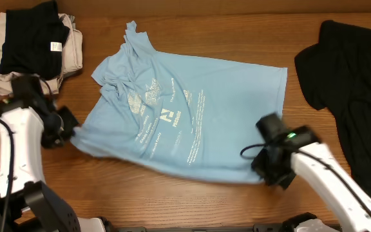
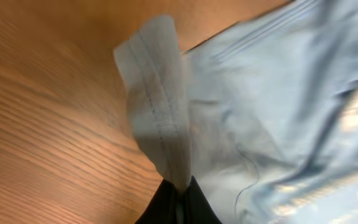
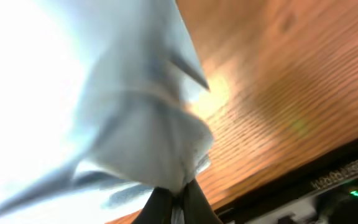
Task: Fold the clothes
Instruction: 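Lift the shirt by the hem with both grippers and raise it high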
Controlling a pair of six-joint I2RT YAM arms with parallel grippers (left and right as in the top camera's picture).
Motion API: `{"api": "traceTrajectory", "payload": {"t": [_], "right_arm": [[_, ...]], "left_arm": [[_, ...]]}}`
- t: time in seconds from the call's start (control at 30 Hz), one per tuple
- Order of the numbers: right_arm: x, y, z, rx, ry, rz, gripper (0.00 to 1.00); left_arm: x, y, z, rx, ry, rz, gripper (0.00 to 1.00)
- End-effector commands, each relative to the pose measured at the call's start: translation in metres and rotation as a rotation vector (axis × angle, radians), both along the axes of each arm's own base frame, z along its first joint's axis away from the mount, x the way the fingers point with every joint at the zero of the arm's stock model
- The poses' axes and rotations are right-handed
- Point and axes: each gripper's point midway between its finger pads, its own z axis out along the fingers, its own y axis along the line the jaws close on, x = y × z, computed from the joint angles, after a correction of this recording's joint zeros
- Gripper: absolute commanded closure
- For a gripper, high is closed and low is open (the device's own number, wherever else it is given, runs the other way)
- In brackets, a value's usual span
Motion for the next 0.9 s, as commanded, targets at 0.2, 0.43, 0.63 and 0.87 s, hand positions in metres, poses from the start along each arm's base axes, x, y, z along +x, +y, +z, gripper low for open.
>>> {"api": "traceTrajectory", "payload": {"t": [0.2, 0.43, 0.63, 0.87], "right_arm": [[0.09, -0.066, 0.141, -0.118, -0.457, 0.039, 0.96], [0.113, -0.103, 0.218, -0.185, -0.667, 0.043, 0.96], [0.114, -0.109, 0.294, -0.234, -0.86, 0.093, 0.96], [0.084, -0.105, 0.381, -0.307, -1.064, 0.163, 0.96]], "left_arm": [[0.048, 0.016, 0.125, 0.115, -0.26, -0.064, 0.96], [0.071, 0.018, 0.221, 0.197, -0.516, -0.095, 0.96], [0.062, 0.007, 0.325, 0.289, -0.772, -0.14, 0.96], [-0.006, -0.02, 0.449, 0.495, -1.103, -0.188, 0.96]]}}
